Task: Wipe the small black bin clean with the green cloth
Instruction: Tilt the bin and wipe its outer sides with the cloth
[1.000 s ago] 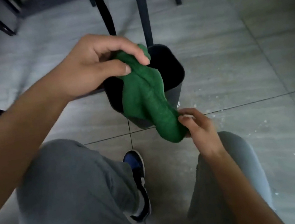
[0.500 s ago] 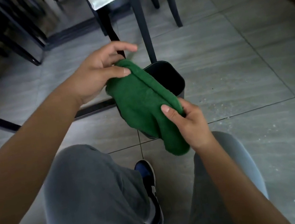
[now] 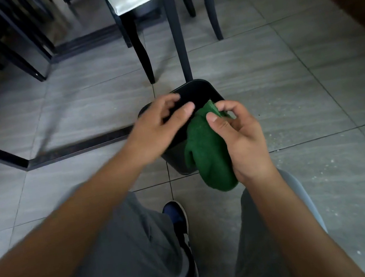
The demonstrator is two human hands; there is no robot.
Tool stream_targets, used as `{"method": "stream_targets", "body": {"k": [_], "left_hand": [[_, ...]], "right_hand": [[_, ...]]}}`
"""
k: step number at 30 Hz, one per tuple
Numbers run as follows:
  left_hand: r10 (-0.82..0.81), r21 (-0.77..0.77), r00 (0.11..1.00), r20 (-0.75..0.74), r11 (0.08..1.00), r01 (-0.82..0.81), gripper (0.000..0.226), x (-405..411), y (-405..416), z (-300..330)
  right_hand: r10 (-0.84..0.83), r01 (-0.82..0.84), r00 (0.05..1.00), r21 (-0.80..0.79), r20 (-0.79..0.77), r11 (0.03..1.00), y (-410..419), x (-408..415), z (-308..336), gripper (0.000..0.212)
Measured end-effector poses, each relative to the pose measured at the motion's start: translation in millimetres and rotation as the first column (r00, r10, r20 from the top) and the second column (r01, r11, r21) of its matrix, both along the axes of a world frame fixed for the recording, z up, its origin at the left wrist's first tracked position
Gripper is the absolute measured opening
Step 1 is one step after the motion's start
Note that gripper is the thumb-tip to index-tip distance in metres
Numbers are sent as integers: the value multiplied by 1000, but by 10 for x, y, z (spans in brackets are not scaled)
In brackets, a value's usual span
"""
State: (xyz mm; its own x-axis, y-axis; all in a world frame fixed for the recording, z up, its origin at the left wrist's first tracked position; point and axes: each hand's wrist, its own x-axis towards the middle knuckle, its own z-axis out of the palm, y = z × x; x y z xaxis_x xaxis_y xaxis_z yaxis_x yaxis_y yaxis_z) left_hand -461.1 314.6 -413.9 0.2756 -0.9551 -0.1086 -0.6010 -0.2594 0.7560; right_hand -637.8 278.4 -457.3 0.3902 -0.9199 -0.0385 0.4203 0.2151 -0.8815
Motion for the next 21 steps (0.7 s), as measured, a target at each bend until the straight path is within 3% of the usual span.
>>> {"method": "stream_targets", "body": {"k": [1,3,7,9,11,14,16,19,21], "left_hand": [[-19,-30,996,-82,999,17,69,-134,119,-50],[-106,-86,991,-81,991,99,74,-304,243,-121],[-227,-101,944,-241,973,208,59,-349,167,-110],[-208,-120,949,-238,976,184,45,-354,134,-153],[-179,-155,959,-221,977,147,39,-369,122,-199],[-122,-160,949,-290,984,78,34,-407,119,-214],[-99,-157,926,-363,987,43,31,-413,127,-214],[-112,-174,904,-414,984,42,33,-416,146,-189],[-146,-207,958,-248,974,94,34,-413,123,-184]], "right_hand": [[-14,12,999,-57,-37,998,13,-5,14,9],[-45,30,995,-159,-91,987,31,-19,39,6],[-79,77,997,-60,-22,995,3,-41,61,5],[-208,186,966,-150,-152,971,-30,-43,29,4],[-381,276,866,-324,-324,905,-57,-36,-40,8],[-433,317,835,-345,-340,883,-84,-31,-169,26],[-309,255,916,-222,-256,941,-133,-54,-300,38],[90,-90,996,26,4,996,-105,-103,-500,73],[227,-246,963,122,148,962,9,-109,-586,89]]}}
